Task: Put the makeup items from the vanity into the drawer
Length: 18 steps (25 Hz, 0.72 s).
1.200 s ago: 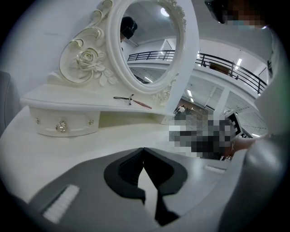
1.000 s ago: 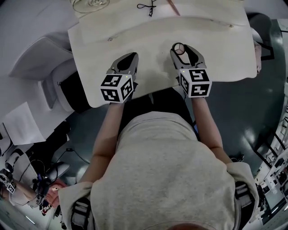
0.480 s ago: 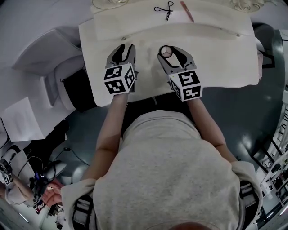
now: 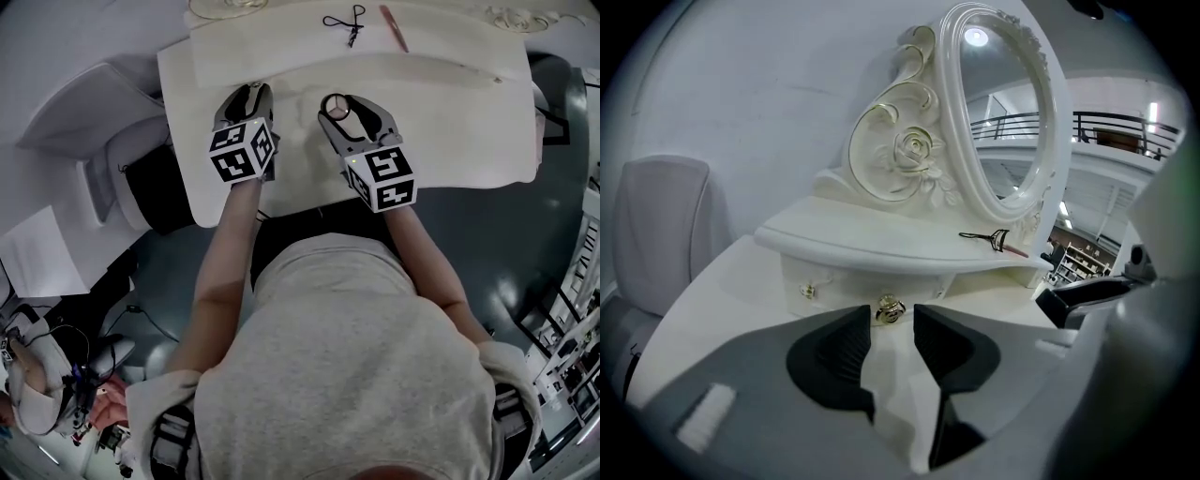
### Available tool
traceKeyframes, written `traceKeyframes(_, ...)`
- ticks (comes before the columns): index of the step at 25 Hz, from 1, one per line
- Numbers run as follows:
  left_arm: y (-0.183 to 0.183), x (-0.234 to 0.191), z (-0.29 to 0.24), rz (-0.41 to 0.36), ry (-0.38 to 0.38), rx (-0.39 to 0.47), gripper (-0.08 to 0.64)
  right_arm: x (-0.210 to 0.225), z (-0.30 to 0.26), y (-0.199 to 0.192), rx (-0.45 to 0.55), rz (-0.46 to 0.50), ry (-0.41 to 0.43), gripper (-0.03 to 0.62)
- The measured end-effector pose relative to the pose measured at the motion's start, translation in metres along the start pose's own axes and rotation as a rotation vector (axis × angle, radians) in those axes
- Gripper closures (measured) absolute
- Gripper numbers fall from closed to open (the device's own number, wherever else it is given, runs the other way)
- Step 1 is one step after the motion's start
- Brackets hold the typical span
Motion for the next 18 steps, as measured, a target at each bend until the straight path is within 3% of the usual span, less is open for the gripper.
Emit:
traceKeyframes(11,0.000,-0.004,-0.008,-0.023,-0.008,-0.006,0.465,0.008,-0.001,-0.007,-0.027,-0.010,-0.006,0.368)
traceKeyframes(18,-0.010,0.002,-0.001,0.012,0.007,-0.012,0.466,0.008,-0.001,-0.009,-0.035,0.005,0.004,0.368)
Point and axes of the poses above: the fingertips, and each gripper's own axes: z backward along the fingers, x to its right, y out of its top, the point moved 6 cm from there along z, backward along the fingers, and after that the axes turned 8 degrees about -x, right-handed, at the moved point
